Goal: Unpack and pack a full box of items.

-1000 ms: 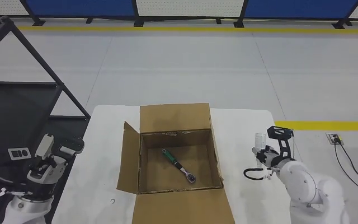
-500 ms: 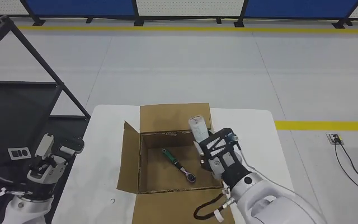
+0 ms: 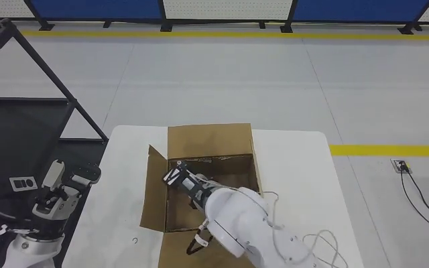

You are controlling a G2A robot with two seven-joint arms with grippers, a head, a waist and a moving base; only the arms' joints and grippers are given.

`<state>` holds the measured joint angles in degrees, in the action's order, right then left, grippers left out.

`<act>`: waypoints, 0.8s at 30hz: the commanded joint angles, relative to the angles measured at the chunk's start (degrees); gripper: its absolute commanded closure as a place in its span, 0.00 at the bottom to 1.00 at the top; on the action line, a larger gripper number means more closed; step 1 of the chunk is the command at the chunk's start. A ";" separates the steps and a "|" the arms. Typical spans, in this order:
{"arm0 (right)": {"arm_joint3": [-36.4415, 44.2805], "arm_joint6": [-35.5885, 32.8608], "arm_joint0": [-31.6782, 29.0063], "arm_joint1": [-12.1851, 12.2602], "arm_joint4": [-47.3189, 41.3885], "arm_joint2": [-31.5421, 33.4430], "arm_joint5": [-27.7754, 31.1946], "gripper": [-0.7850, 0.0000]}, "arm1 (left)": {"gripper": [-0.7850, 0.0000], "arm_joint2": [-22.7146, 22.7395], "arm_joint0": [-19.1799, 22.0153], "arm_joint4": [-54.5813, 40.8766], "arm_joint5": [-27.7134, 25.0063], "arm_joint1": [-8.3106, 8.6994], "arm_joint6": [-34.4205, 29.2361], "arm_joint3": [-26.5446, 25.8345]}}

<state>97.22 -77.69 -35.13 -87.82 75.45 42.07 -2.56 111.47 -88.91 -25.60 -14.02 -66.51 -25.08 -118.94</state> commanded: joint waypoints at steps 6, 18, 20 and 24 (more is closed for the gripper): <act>-16.96 -2.66 6.30 -2.44 -1.62 -1.42 -4.10 1.00 | 0.00 0.00 0.00 0.00 0.00 0.00 0.00 0.00; -34.22 -3.89 11.84 -5.87 -4.31 -3.75 -4.43 0.77 | 0.00 0.00 0.00 0.00 0.00 0.00 0.00 0.00; -35.61 -3.55 12.35 -6.37 -4.78 -3.94 -4.36 0.69 | 0.00 0.00 0.00 0.00 0.00 0.00 0.00 0.00; -36.66 -3.02 13.02 -7.12 -5.29 -4.03 -4.18 0.57 | 0.00 0.00 0.00 0.00 0.00 0.00 0.00 0.00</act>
<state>60.46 -80.78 -22.20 -94.79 70.19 38.05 -6.74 111.47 -88.91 -25.60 -14.02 -66.51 -25.08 -118.94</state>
